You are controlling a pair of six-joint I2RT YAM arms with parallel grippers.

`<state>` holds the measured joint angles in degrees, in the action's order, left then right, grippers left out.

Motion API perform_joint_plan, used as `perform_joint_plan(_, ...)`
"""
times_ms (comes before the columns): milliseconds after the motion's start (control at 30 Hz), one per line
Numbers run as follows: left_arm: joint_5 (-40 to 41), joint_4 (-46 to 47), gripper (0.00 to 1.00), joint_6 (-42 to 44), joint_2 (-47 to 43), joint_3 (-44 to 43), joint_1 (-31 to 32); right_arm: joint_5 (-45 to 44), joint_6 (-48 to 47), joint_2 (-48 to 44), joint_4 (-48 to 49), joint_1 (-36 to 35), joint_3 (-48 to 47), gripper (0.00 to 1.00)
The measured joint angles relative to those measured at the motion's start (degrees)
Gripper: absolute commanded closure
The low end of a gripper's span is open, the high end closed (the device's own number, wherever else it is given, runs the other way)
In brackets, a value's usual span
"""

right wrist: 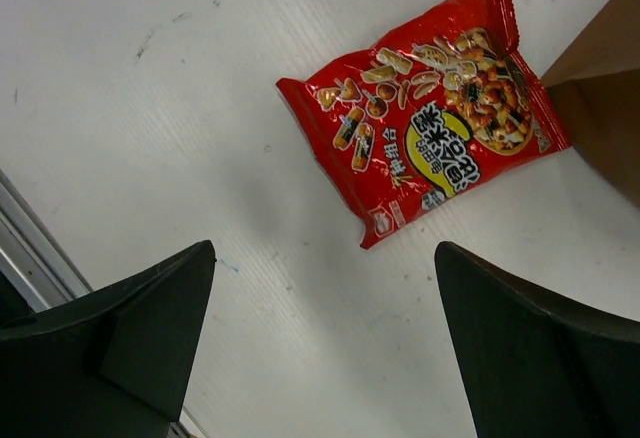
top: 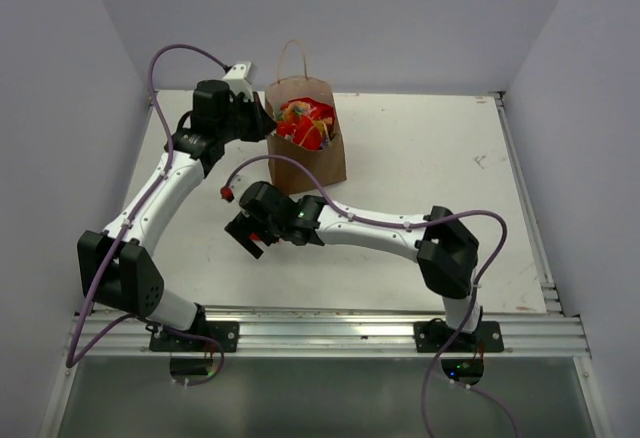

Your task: Place the snacks into the paper bag

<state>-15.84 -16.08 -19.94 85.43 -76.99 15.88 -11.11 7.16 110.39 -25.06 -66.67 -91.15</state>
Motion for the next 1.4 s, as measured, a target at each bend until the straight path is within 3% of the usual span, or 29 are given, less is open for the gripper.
perform_joint_plan(433,-0.07,-0.28,1.0,0.04,0.0,0.0,0.0,0.63,2.12,13.88,9.68,2.99,-0.76,0.04)
perform_joint_plan(533,-0.09,-0.31,1.0,0.13,0.0,0.0,0.0,1.01,2.93,15.17,10.49,4.79,-1.92,0.1)
perform_joint_plan(567,-0.11,-0.31,1.0,0.2,0.0,0.0,0.0,1.49,3.32,15.3,10.56,5.44,-2.29,0.43)
perform_joint_plan(600,-0.11,-0.31,1.0,0.24,0.0,0.0,0.0,1.75,3.5,15.61,10.51,6.12,-2.69,0.61)
perform_joint_plan(633,-0.15,-0.33,1.0,0.33,0.0,0.0,0.0,1.77,3.85,15.96,10.6,6.78,-2.95,0.86)
perform_joint_plan(667,-0.2,-0.33,1.0,0.48,0.0,0.0,0.0,1.73,3.96,16.13,10.93,7.34,-3.06,1.0)
perform_joint_plan(867,-0.24,-0.33,1.0,1.05,0.0,0.0,0.0,1.81,4.48,13.53,9.44,8.57,-1.46,1.0)
perform_joint_plan(1033,-0.22,-0.33,1.0,1.07,0.0,-0.02,0.0,1.64,3.58,1.88,-3.21,7.1,0.0,1.0)
perform_joint_plan(1133,-0.2,-0.33,1.0,1.07,0.0,-0.02,0.0,0.44,2.93,-6.73,-11.1,6.08,-7.76,1.0)
perform_joint_plan(1200,-0.15,-0.31,1.0,1.09,0.0,-0.04,0.0,-1.77,1.42,-10.93,-13.73,5.55,-17.75,1.0)
perform_joint_plan(1300,0.13,-0.39,1.0,1.27,0.0,-0.15,0.0,-5.16,-2.08,-16.0,-13.57,6.12,-28.74,1.0)
perform_joint_plan(1400,0.26,-0.72,1.0,1.57,0.0,-0.22,0.0,-6.75,-5.44,-18.36,-11.1,9.7,-32.28,1.0)
